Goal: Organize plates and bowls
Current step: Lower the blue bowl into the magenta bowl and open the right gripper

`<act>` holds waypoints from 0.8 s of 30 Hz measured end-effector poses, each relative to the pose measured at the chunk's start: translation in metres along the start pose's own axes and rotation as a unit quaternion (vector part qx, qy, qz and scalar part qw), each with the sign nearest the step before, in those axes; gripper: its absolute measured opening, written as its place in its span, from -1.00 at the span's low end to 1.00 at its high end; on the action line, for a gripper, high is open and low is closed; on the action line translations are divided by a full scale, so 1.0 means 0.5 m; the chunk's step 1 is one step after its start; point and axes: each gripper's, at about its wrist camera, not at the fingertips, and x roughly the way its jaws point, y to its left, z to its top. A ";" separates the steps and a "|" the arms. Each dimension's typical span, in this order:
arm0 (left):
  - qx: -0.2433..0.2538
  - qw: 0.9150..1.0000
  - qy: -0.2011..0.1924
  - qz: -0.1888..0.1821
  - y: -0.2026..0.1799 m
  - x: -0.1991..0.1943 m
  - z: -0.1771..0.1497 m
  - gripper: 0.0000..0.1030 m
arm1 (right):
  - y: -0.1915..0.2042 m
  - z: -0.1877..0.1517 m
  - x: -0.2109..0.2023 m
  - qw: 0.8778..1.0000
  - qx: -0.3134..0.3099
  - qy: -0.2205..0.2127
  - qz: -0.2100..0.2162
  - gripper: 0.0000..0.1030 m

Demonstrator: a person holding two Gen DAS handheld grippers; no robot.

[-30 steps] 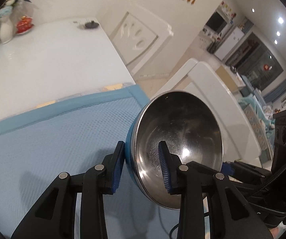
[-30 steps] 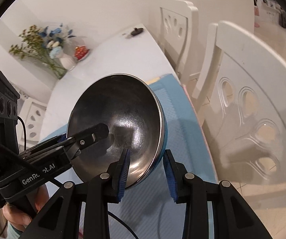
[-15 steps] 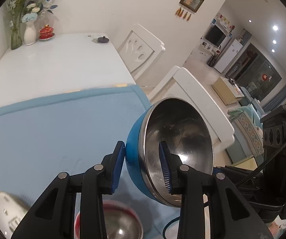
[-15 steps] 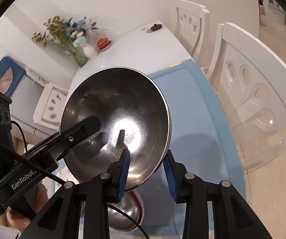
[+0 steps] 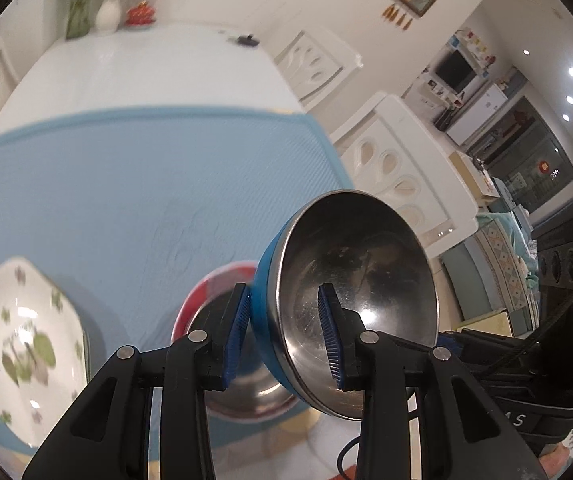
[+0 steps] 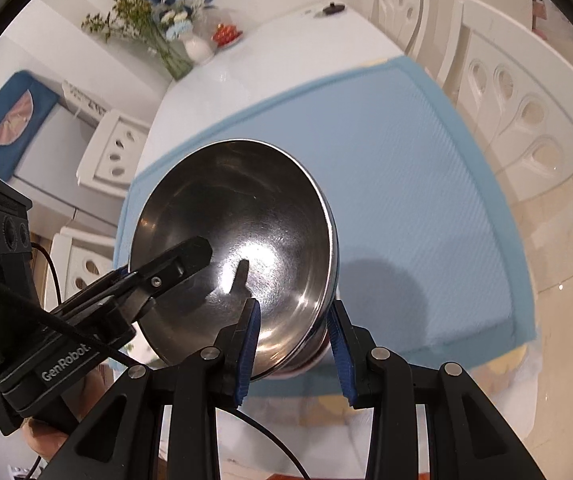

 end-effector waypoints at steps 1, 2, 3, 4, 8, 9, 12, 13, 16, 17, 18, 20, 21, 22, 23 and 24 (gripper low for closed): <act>-0.002 1.000 0.003 0.001 0.005 0.003 -0.008 -0.40 | -0.001 -0.005 0.007 1.000 0.001 0.004 0.000 -0.33; -0.003 1.000 0.006 0.003 0.009 0.007 -0.019 -0.40 | -0.002 -0.010 0.016 1.000 0.003 0.009 0.000 -0.33; -0.004 1.000 0.010 0.005 0.012 0.011 -0.027 -0.40 | -0.005 -0.014 0.023 1.000 0.006 0.013 0.001 -0.33; -0.005 1.000 0.016 0.009 0.016 0.018 -0.035 -0.40 | -0.008 -0.019 0.034 1.000 0.010 0.018 0.002 -0.33; 0.005 0.999 0.026 0.021 0.020 0.040 -0.056 -0.40 | -0.026 -0.029 0.064 0.999 0.027 0.032 0.007 -0.33; 0.010 0.999 0.028 0.026 0.019 0.044 -0.059 -0.40 | -0.031 -0.031 0.069 0.999 0.031 0.036 0.009 -0.33; 0.024 0.998 0.033 0.040 0.019 0.053 -0.066 -0.40 | -0.041 -0.037 0.088 0.998 0.044 0.047 0.016 -0.33; 0.027 0.998 0.033 0.045 0.018 0.056 -0.066 -0.40 | -0.043 -0.041 0.091 0.997 0.047 0.049 0.019 -0.33; 0.033 0.997 0.031 0.063 0.021 0.057 -0.068 -0.36 | -0.050 -0.046 0.099 0.997 0.060 0.053 0.024 -0.33; 0.035 0.997 0.028 0.069 0.024 0.056 -0.070 -0.35 | -0.050 -0.048 0.101 0.996 0.061 0.051 0.026 -0.33; 0.037 0.996 0.022 0.077 0.027 0.053 -0.070 -0.35 | -0.050 -0.050 0.101 0.997 0.061 0.048 0.028 -0.33; 0.041 0.995 0.014 0.093 0.038 0.047 -0.069 -0.33 | -0.047 -0.053 0.101 0.997 0.060 0.047 0.028 -0.33; 0.039 0.995 0.013 0.093 0.045 0.044 -0.069 -0.33 | -0.045 -0.054 0.102 0.997 0.058 0.048 0.028 -0.33; 0.035 0.995 0.012 0.093 0.053 0.042 -0.068 -0.33 | -0.043 -0.056 0.103 0.997 0.057 0.049 0.027 -0.33; 0.030 0.995 0.010 0.096 0.063 0.040 -0.069 -0.33 | -0.041 -0.058 0.104 0.997 0.056 0.049 0.025 -0.33; 0.027 0.995 0.010 0.099 0.071 0.040 -0.070 -0.33 | -0.039 -0.059 0.105 0.997 0.055 0.049 0.024 -0.33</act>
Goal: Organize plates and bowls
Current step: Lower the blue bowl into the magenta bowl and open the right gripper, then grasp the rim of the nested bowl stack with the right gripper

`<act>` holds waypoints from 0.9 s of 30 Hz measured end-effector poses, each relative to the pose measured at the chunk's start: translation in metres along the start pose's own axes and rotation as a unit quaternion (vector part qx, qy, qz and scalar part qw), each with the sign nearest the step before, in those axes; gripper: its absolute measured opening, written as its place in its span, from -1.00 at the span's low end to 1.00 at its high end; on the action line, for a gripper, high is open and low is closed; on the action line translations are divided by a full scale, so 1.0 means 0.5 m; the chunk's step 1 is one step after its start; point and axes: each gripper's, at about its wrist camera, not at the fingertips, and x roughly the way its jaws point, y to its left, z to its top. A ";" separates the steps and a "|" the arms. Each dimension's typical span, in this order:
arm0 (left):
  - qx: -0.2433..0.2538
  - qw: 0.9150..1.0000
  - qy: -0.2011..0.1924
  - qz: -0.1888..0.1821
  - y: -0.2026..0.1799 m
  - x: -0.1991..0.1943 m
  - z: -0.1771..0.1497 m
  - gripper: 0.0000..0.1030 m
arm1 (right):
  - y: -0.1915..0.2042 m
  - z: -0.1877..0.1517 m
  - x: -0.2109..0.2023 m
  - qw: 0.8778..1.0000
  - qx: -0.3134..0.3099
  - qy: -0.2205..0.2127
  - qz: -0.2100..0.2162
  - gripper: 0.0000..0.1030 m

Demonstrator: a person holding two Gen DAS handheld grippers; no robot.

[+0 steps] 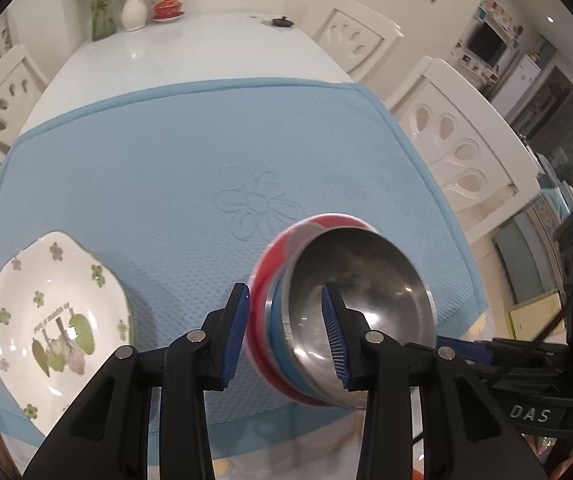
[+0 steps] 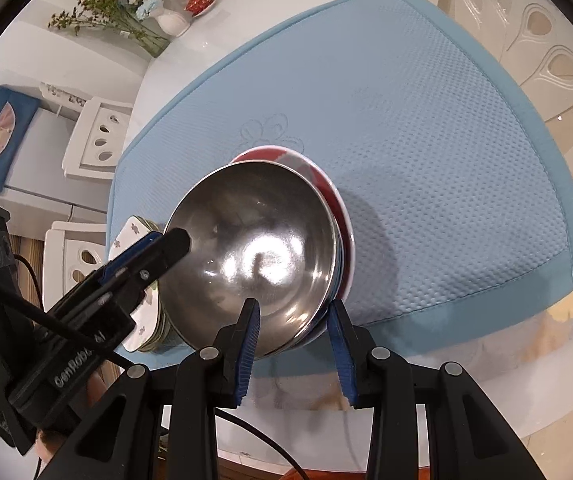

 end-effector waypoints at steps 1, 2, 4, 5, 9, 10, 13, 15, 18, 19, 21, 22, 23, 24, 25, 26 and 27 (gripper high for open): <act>-0.004 1.000 0.001 0.002 0.008 0.002 -0.003 -0.33 | 0.003 -0.003 0.002 1.000 -0.001 0.001 -0.002 -0.33; -0.008 1.000 0.004 0.000 0.015 0.006 -0.005 -0.33 | 0.005 -0.004 0.004 1.000 -0.001 0.001 -0.003 -0.33; -0.017 1.000 0.012 -0.003 0.026 0.017 -0.010 -0.33 | 0.008 -0.005 0.009 1.000 0.001 0.003 -0.005 -0.33; -0.020 1.000 0.014 -0.005 0.030 0.021 -0.013 -0.32 | 0.011 -0.004 0.011 1.000 0.002 0.004 -0.006 -0.33; -0.025 0.999 0.020 -0.008 0.042 0.030 -0.022 -0.32 | 0.033 0.001 0.023 1.000 0.001 0.003 -0.015 -0.33; -0.025 0.999 0.021 -0.008 0.045 0.031 -0.023 -0.32 | 0.033 0.002 0.022 1.000 0.001 0.002 -0.016 -0.33; -0.029 0.999 0.025 -0.014 0.051 0.036 -0.022 -0.32 | 0.031 0.004 0.020 1.000 0.002 0.002 -0.015 -0.33; -0.030 0.999 0.026 -0.020 0.051 0.039 -0.021 -0.32 | 0.027 0.006 0.015 1.000 -0.003 0.003 -0.018 -0.33; -0.029 0.999 0.029 -0.027 0.054 0.040 -0.022 -0.32 | 0.016 0.014 -0.002 0.999 -0.025 -0.005 -0.033 -0.33; -0.029 0.999 0.030 -0.028 0.054 0.040 -0.021 -0.32 | 0.009 0.019 -0.015 0.999 -0.029 -0.016 -0.043 -0.32; -0.030 0.999 0.031 -0.029 0.055 0.039 -0.022 -0.32 | -0.007 0.027 -0.038 0.998 -0.026 -0.032 -0.046 -0.17; -0.032 0.999 0.031 -0.029 0.055 0.038 -0.022 -0.32 | -0.015 0.030 -0.050 0.998 -0.022 -0.040 -0.042 0.05; -0.036 0.998 0.031 -0.030 0.055 0.038 -0.023 -0.32 | -0.023 0.034 -0.060 0.998 -0.019 -0.049 -0.036 0.11; -0.043 0.998 0.031 -0.030 0.056 0.036 -0.024 -0.32 | -0.028 0.038 -0.069 0.998 -0.017 -0.055 -0.032 0.13; -0.054 0.998 0.030 -0.031 0.058 0.031 -0.027 -0.33 | -0.029 0.047 -0.077 0.998 -0.021 -0.057 -0.029 0.13; -0.063 0.997 0.029 -0.032 0.060 0.027 -0.031 -0.33 | -0.026 0.053 -0.080 0.998 -0.026 -0.057 -0.027 0.13; -0.074 0.996 0.028 -0.033 0.061 0.019 -0.036 -0.33 | -0.027 0.061 -0.084 0.998 -0.032 -0.057 -0.025 0.13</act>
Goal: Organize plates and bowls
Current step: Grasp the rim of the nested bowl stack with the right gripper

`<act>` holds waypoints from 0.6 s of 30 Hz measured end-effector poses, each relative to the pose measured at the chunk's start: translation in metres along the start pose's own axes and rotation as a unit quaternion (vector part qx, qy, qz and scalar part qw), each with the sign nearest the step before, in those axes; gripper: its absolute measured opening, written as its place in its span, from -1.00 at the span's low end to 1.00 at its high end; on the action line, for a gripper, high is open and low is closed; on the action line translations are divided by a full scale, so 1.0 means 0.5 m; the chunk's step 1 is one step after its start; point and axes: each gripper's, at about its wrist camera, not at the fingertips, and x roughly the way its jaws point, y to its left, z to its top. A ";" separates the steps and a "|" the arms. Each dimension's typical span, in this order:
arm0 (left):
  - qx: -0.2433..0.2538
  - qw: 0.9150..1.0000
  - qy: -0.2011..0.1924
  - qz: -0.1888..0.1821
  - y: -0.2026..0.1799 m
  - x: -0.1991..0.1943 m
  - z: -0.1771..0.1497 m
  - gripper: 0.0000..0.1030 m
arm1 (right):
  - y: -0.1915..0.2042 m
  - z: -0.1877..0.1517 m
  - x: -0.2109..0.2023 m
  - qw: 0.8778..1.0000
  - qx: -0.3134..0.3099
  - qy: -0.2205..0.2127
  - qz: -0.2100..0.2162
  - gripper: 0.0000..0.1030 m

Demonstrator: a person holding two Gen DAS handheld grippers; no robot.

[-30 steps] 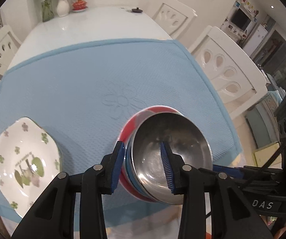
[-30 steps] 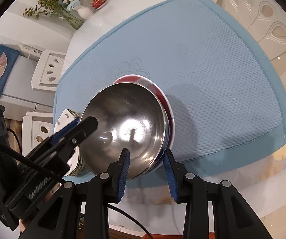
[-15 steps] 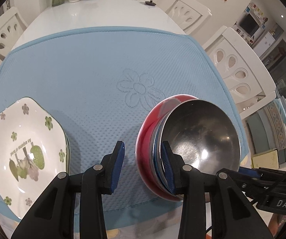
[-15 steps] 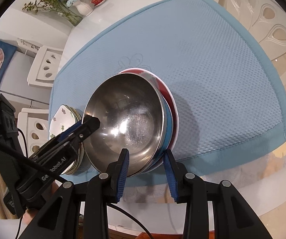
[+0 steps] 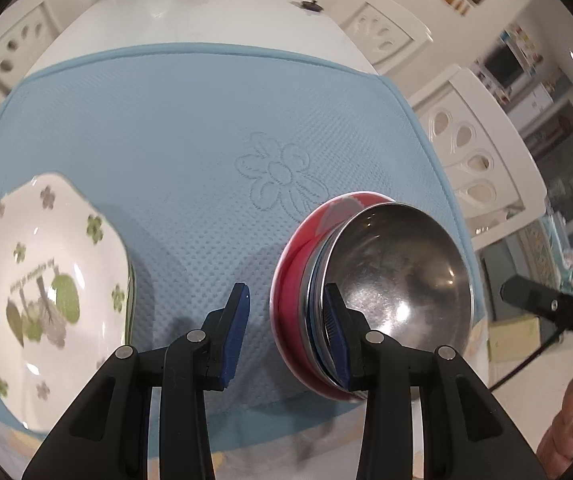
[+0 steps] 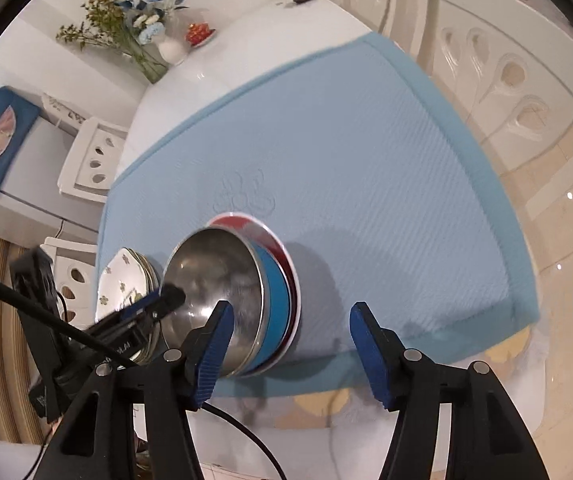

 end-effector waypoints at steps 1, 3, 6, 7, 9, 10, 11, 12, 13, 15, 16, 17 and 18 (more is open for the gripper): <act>-0.006 1.000 -0.002 0.000 0.000 -0.004 -0.003 -0.33 | 0.001 0.009 -0.002 1.000 -0.009 -0.001 0.002 0.13; -0.018 1.000 -0.005 0.003 -0.001 -0.014 -0.011 -0.33 | 0.006 0.023 -0.002 1.000 -0.028 0.002 0.006 0.14; -0.039 0.999 -0.007 0.015 -0.008 -0.026 -0.021 -0.33 | 0.024 0.040 0.007 0.998 -0.064 0.018 0.008 0.14; -0.049 0.999 -0.010 0.020 -0.011 -0.031 -0.024 -0.33 | 0.036 0.040 0.009 0.996 -0.081 0.022 0.005 0.14; -0.064 0.997 -0.016 0.029 -0.019 -0.039 -0.028 -0.33 | 0.059 0.039 0.012 0.992 -0.121 0.027 -0.006 0.14; -0.070 0.997 -0.021 0.035 -0.025 -0.045 -0.031 -0.33 | 0.074 0.034 0.015 0.988 -0.148 0.029 -0.018 0.14; -0.076 0.996 -0.025 0.040 -0.031 -0.051 -0.034 -0.33 | 0.084 0.029 0.016 0.985 -0.165 0.031 -0.027 0.14; -0.082 0.995 -0.030 0.045 -0.036 -0.057 -0.037 -0.33 | 0.096 0.022 0.019 0.982 -0.184 0.032 -0.037 0.14; -0.086 0.994 -0.035 0.050 -0.043 -0.064 -0.042 -0.33 | 0.103 0.017 0.022 0.980 -0.192 0.032 -0.046 0.14; -0.091 0.993 -0.044 0.061 -0.055 -0.076 -0.048 -0.33 | 0.104 0.003 0.025 0.980 -0.190 0.031 -0.053 0.14; -0.094 0.992 -0.048 0.067 -0.060 -0.082 -0.053 -0.33 | 0.099 -0.005 0.026 0.981 -0.187 0.036 -0.043 0.14; -0.098 0.991 -0.051 0.069 -0.064 -0.087 -0.058 -0.33 | 0.092 -0.010 0.024 0.981 -0.184 0.038 -0.036 0.14; -0.100 0.991 -0.053 0.069 -0.066 -0.089 -0.060 -0.33 | 0.091 -0.013 0.025 0.982 -0.183 0.040 -0.034 0.14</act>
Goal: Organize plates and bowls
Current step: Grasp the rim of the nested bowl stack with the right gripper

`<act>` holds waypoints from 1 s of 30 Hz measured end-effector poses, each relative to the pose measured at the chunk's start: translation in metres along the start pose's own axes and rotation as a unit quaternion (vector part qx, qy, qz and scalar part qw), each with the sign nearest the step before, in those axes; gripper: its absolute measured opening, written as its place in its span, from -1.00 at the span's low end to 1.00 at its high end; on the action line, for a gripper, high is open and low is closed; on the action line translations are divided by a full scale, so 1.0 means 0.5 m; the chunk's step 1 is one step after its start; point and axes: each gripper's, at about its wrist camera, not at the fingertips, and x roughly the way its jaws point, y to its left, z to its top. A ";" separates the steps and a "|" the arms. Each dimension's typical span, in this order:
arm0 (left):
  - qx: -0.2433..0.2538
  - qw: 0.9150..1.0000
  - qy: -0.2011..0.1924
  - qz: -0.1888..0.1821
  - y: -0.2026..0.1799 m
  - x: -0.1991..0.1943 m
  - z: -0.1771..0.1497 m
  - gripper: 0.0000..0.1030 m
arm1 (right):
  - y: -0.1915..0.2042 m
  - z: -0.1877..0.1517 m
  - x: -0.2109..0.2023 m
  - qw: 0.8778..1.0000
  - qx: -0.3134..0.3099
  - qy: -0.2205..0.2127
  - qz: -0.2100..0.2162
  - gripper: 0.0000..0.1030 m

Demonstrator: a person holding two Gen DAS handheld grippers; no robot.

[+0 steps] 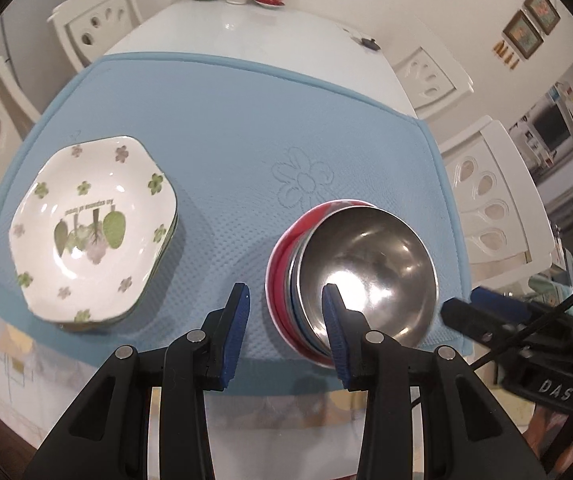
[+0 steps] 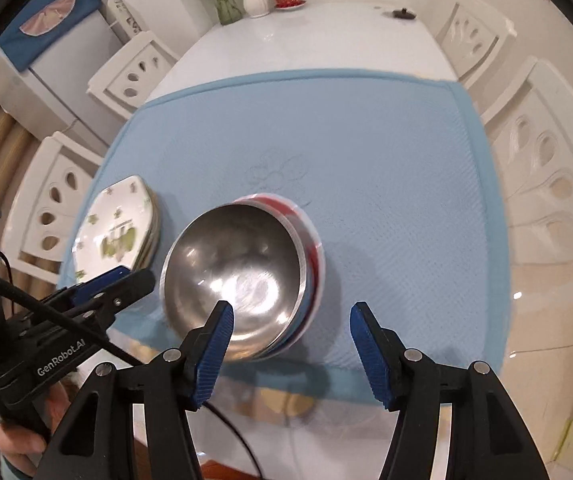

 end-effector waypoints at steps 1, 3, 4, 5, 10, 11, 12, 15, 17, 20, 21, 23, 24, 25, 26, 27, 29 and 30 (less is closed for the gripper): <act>-0.004 1.000 -0.004 0.001 -0.002 -0.004 -0.005 -0.33 | 0.002 -0.001 0.001 1.000 -0.003 0.001 0.001 0.14; -0.007 1.000 -0.012 0.008 -0.005 -0.009 -0.009 -0.33 | 0.010 0.001 0.003 1.000 -0.016 0.003 0.001 0.14; -0.008 1.000 -0.016 0.012 -0.008 -0.011 -0.011 -0.33 | 0.015 0.002 0.003 1.000 -0.026 0.002 -0.002 0.14; -0.009 1.000 -0.019 0.016 -0.009 -0.013 -0.012 -0.33 | 0.022 0.002 0.001 0.999 -0.032 0.000 -0.005 0.14; -0.012 0.999 -0.027 0.024 -0.018 -0.019 -0.019 -0.33 | 0.027 -0.001 0.000 0.999 -0.052 -0.004 -0.006 0.14; -0.013 0.999 -0.027 0.026 -0.018 -0.020 -0.020 -0.33 | 0.032 -0.001 0.001 0.998 -0.055 -0.002 -0.006 0.14; -0.014 0.999 -0.027 0.027 -0.018 -0.020 -0.021 -0.33 | 0.033 -0.002 0.003 0.998 -0.057 -0.001 -0.008 0.14; -0.019 0.999 -0.025 0.026 -0.019 -0.016 -0.024 -0.33 | 0.029 -0.002 0.006 0.998 -0.061 0.000 -0.011 0.14; -0.020 0.999 -0.022 0.028 -0.019 -0.013 -0.026 -0.33 | 0.025 0.001 0.009 0.998 -0.059 0.004 -0.010 0.14; -0.023 0.999 -0.020 0.028 -0.019 -0.010 -0.027 -0.32 | 0.021 0.004 0.012 0.998 -0.058 0.006 -0.011 0.14; -0.024 0.999 -0.019 0.028 -0.019 -0.010 -0.028 -0.32 | 0.020 0.005 0.013 0.998 -0.058 0.006 -0.012 0.14; -0.026 0.999 -0.017 0.028 -0.017 -0.008 -0.028 -0.27 | 0.018 0.009 0.014 0.998 -0.056 0.006 -0.014 0.14; -0.028 0.999 -0.017 0.028 -0.015 -0.008 -0.029 -0.24 | 0.015 0.012 0.014 0.998 -0.056 0.005 -0.014 0.14; -0.030 0.999 -0.017 0.026 -0.014 -0.008 -0.029 -0.23 | 0.012 0.016 0.014 0.998 -0.056 0.004 -0.015 0.14; -0.033 0.999 -0.018 0.024 -0.013 -0.007 -0.029 -0.23 | 0.008 0.019 0.015 0.998 -0.056 0.004 -0.016 0.14; -0.035 0.999 -0.018 0.019 -0.011 -0.006 -0.029 -0.21 | 0.004 0.024 0.017 0.998 -0.056 0.004 -0.016 0.14; -0.034 0.999 -0.017 0.007 -0.014 -0.005 -0.030 -0.10 | -0.002 0.029 0.022 0.998 -0.054 0.007 -0.014 0.14; -0.033 0.999 -0.017 0.000 -0.017 -0.004 -0.031 0.08 | -0.006 0.032 0.026 0.998 -0.053 0.009 -0.014 0.14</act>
